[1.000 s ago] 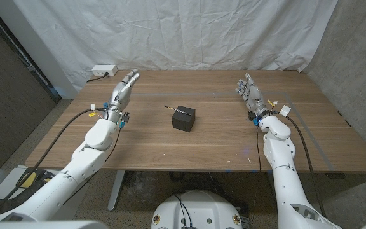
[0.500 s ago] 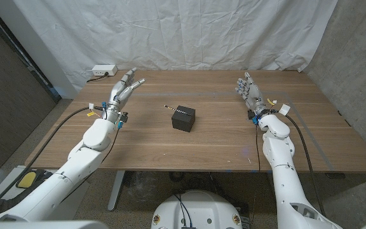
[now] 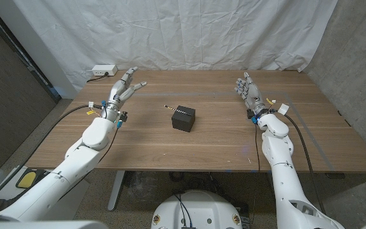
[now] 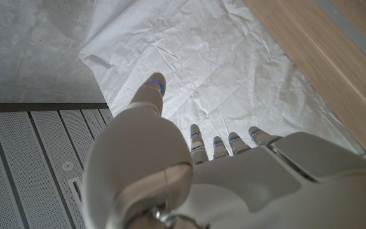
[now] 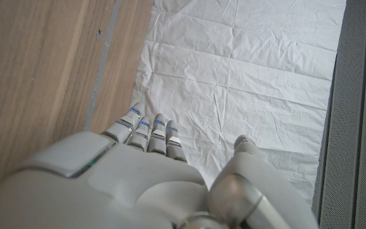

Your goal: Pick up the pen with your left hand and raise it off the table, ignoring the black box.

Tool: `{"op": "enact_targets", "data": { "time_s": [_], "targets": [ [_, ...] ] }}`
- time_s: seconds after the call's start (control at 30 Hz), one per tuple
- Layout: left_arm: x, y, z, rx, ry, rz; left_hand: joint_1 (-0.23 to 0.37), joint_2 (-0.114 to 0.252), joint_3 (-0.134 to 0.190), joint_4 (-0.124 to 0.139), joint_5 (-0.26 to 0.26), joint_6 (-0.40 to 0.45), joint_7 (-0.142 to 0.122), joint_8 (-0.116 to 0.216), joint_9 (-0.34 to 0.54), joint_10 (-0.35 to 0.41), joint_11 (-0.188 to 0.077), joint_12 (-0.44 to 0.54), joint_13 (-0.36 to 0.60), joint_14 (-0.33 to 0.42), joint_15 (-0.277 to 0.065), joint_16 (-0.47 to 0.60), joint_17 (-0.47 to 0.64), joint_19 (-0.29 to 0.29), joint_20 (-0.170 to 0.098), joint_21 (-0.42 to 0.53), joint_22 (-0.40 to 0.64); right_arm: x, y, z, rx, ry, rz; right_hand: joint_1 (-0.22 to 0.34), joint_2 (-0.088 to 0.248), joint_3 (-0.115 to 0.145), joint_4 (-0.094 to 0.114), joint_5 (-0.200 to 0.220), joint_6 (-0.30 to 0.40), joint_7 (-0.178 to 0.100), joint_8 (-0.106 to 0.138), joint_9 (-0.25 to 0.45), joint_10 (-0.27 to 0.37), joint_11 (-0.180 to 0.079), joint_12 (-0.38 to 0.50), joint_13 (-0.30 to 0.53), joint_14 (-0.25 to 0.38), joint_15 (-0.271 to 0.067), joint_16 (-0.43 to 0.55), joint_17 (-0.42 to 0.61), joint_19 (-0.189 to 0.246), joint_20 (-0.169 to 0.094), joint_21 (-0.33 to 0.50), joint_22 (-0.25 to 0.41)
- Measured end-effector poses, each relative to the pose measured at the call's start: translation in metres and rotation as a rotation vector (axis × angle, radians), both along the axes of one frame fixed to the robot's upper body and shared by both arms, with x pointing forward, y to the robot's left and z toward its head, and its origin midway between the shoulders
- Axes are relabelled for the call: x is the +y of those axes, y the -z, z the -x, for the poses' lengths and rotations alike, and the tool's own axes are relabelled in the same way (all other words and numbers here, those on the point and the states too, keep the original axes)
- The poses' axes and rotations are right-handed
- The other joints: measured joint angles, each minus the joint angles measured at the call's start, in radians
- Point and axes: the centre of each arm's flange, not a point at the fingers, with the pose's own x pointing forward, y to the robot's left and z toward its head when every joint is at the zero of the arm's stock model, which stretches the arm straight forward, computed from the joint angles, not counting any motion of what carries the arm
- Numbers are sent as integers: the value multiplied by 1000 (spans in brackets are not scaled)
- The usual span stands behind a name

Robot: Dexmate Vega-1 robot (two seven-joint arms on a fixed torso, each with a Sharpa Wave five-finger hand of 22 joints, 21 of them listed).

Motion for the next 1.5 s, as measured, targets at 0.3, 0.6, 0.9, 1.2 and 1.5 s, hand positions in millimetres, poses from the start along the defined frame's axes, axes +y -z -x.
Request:
{"op": "enact_targets", "data": {
  "time_s": [0.3,0.6,0.9,1.2,1.5],
  "targets": [
    [-1,0,6,-6,-54,-30,26,-3,5,1,-11,32,0,8,0,-5,-5,5,0,0,0,0,0,5,5,0,0,0,-2,-2,-2,0,0,0,0,0,0,0,0,0,0,0,0,0,0,0,4,-4,0,0,0,0,0,0],
    [-4,-3,21,-20,-124,-84,47,-1,5,1,-23,43,0,8,0,-4,0,8,0,1,1,0,0,11,11,4,0,0,-2,-2,-5,1,-3,0,0,-4,-4,0,0,0,0,0,0,0,0,0,5,-5,0,0,0,0,0,0],
    [-4,-3,28,-27,-183,-120,69,-1,-3,9,-40,83,0,8,5,-7,29,8,0,14,39,0,0,23,44,4,0,0,-1,-2,-4,-1,-7,0,0,-4,-4,0,0,0,0,0,0,0,0,0,5,-5,0,0,0,0,0,0],
    [-6,-3,36,-39,-250,-171,83,1,-11,16,-55,151,-1,23,5,-1,34,10,-3,27,61,0,-5,32,61,4,5,1,-1,-2,-4,-4,-8,0,0,-4,-4,0,6,-6,0,0,0,0,0,0,5,-5,0,0,0,0,0,0],
    [-9,-3,48,-59,-326,-231,93,1,-15,21,-59,180,-5,31,5,-1,34,15,-3,23,57,0,-5,29,64,4,5,3,1,-1,-3,-6,-9,0,0,-4,-4,0,5,-6,0,0,5,-6,0,0,5,-5,0,0,0,0,0,0]
  ]
}}
